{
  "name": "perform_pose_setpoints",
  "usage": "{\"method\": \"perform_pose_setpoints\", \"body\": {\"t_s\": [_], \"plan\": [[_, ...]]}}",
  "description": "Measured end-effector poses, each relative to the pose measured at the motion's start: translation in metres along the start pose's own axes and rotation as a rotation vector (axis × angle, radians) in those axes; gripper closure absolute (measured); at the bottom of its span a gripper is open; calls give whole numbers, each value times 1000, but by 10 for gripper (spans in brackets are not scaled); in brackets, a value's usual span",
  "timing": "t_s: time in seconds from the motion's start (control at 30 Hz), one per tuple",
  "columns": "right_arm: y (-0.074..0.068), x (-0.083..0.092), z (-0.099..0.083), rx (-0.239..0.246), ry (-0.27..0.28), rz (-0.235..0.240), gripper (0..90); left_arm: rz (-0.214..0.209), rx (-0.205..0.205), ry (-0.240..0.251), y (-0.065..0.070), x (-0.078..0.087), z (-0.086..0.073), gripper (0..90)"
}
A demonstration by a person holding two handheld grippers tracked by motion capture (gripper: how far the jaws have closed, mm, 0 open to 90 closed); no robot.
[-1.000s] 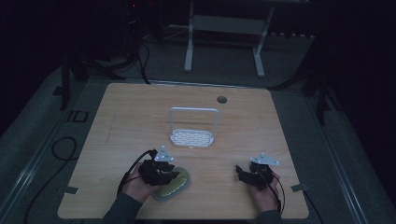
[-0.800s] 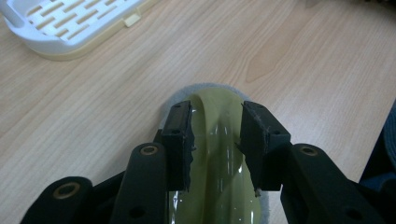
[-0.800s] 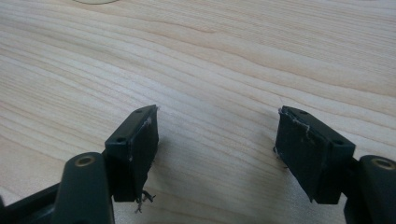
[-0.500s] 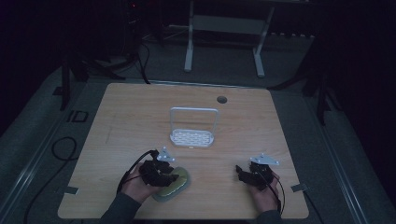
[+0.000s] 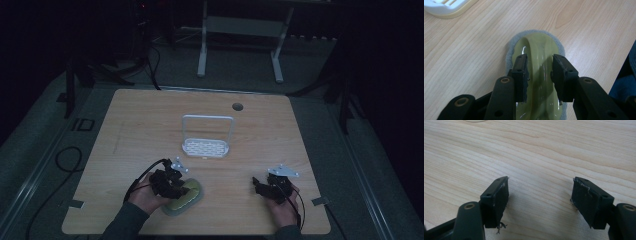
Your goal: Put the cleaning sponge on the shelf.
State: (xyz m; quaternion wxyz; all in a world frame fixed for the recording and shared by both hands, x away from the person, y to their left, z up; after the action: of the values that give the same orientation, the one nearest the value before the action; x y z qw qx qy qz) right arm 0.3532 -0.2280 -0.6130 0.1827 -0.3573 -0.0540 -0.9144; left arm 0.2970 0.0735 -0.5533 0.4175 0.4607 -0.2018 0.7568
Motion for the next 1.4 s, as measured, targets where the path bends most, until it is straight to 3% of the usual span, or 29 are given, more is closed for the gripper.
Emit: {"method": "perform_pose_setpoints", "body": {"t_s": [0.67,1.4], "plan": [[0,0,0,1,0,0,294,-25,9,-86,-8,3,-4,614],[0,0,0,1,1,0,294,-74,-17,-153,-10,2,-2,618]]}}
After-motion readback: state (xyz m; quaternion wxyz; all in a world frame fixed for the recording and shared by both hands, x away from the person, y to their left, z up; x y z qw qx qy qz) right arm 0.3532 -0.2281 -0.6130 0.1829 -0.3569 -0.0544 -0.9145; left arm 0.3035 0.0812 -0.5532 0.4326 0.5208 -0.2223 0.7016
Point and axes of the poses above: each handheld gripper's, and its own axes: x roughly backward along the jaws, z roughly out of its top, y roughly to its right, the point moved 8 cm from there along -x, roughly forward along the jaws, and after that the axes turned 3 degrees about -x, right-handed, at the moved point
